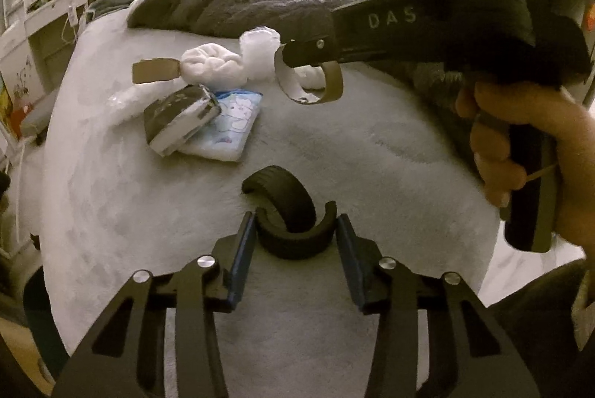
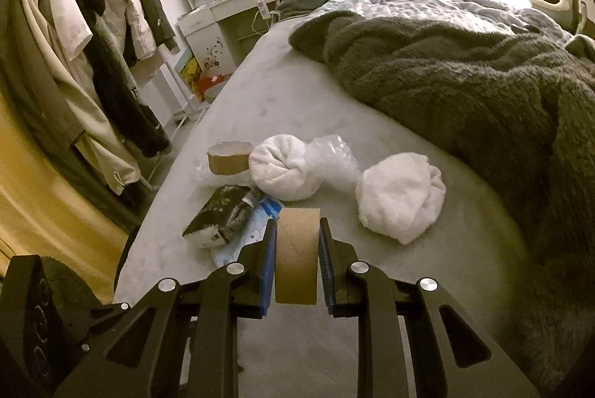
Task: Collect trash
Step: 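Lift the tape roll with the right tool and carry it over the bin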
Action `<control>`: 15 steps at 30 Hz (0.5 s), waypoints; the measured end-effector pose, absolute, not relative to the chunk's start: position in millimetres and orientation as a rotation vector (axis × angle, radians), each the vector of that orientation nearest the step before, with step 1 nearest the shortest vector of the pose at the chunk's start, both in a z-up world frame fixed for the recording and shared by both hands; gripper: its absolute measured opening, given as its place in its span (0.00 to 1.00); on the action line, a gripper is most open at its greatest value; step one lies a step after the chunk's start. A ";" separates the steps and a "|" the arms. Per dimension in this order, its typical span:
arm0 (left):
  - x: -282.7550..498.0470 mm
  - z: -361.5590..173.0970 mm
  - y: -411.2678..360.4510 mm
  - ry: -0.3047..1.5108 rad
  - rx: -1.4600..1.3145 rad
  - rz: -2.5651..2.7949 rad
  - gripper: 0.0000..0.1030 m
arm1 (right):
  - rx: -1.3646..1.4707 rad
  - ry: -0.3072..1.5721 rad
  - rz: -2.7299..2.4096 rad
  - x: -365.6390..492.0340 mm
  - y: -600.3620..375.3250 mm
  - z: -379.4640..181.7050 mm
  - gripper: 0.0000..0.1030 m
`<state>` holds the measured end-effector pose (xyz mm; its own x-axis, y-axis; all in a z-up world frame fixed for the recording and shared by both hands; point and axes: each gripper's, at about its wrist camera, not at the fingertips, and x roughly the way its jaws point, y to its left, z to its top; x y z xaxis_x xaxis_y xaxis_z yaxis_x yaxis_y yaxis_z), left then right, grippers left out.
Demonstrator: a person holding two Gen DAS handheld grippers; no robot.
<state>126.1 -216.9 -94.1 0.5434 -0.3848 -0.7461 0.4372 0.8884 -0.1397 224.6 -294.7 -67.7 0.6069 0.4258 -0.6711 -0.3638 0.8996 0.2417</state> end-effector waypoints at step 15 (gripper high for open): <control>117.4 -59.3 -152.2 0.773 0.003 -0.436 0.45 | 0.060 0.741 0.488 231.4 -242.7 -34.9 0.21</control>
